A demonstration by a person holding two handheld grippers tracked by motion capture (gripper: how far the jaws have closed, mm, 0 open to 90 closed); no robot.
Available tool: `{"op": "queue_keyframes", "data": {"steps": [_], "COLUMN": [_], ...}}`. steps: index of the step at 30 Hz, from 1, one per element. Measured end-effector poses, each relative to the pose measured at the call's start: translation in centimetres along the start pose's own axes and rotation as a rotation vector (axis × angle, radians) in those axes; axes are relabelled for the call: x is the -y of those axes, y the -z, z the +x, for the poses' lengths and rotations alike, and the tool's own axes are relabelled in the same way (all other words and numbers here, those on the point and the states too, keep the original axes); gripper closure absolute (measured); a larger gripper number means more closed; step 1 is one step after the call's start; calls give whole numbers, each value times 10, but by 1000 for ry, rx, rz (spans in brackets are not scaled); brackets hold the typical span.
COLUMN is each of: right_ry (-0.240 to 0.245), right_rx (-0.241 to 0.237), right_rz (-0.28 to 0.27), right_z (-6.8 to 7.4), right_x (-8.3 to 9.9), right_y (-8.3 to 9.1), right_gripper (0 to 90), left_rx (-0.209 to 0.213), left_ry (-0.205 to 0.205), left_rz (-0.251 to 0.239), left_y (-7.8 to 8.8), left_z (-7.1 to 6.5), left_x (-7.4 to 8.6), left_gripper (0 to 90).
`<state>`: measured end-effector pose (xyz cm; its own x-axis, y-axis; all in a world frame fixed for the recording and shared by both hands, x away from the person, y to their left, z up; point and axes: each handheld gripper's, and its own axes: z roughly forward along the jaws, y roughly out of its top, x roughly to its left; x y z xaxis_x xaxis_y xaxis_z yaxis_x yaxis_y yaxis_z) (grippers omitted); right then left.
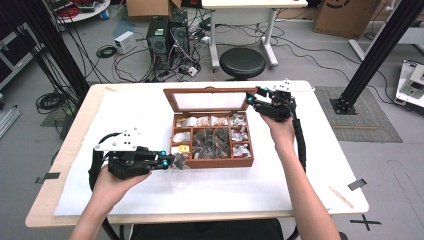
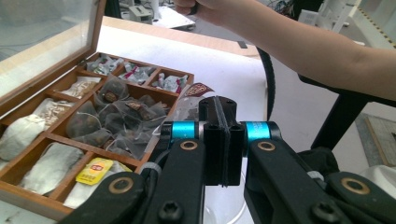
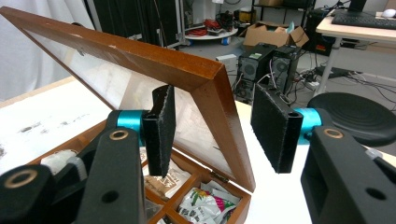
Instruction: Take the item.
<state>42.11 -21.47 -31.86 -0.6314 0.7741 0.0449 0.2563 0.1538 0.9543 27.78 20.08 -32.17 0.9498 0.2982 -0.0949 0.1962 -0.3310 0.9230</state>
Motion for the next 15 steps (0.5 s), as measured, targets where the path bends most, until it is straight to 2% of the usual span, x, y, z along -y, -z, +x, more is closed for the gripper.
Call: {"op": "queue_keyframes", "data": {"steps": [15], "right_ry": [2], "right_rx": [0], "right_rz": [1], "right_z": [0], "right_x": [0], "right_y": [0], "right_gripper": [513], "left_rx": [5], "left_ry": [14], "left_rz": [21], "left_y": [-3], "left_z": [-3], "left_x": [16], "left_gripper": [894]}}
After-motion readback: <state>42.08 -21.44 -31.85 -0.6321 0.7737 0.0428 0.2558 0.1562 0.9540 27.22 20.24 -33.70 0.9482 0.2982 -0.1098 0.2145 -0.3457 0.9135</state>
